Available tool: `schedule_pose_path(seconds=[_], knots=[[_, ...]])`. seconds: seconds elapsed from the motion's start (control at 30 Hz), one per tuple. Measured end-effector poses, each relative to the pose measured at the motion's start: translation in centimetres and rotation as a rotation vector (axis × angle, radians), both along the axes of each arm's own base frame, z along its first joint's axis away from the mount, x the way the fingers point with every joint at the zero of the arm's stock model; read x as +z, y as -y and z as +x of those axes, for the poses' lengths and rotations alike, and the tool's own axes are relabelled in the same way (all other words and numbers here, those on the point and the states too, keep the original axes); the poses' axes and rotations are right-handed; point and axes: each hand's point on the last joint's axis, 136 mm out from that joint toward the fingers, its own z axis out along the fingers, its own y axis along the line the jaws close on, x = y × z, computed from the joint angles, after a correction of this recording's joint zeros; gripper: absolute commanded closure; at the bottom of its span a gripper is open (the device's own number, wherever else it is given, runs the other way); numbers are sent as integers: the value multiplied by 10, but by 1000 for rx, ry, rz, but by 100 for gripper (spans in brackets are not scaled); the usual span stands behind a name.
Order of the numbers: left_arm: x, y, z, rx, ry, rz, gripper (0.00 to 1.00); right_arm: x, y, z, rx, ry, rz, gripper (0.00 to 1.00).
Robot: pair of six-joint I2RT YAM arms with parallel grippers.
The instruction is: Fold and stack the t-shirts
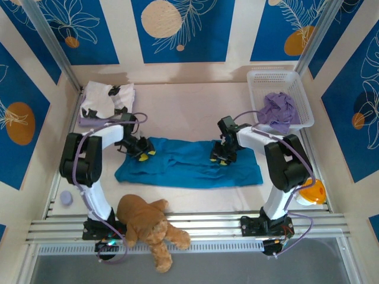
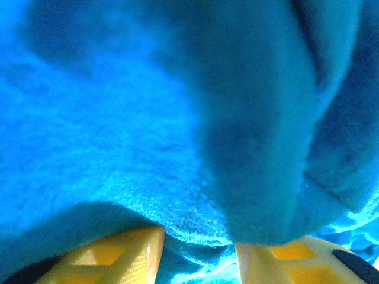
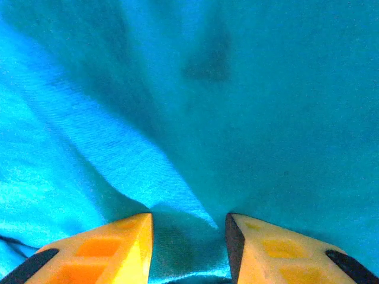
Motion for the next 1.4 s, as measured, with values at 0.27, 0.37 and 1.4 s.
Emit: schedule_pose_path(seconds=[0.27,0.37,1.4], knots=[[10,48,84,-74,89,-30,59,13,27,-14,-41,-6,-46,60],[18,56,109,-89,137,-13,58,28,30,-16,-40,15,-52,60],[10,57,57,-32,104,-1,56,-3,-6,-68,-12,-145,6,59]])
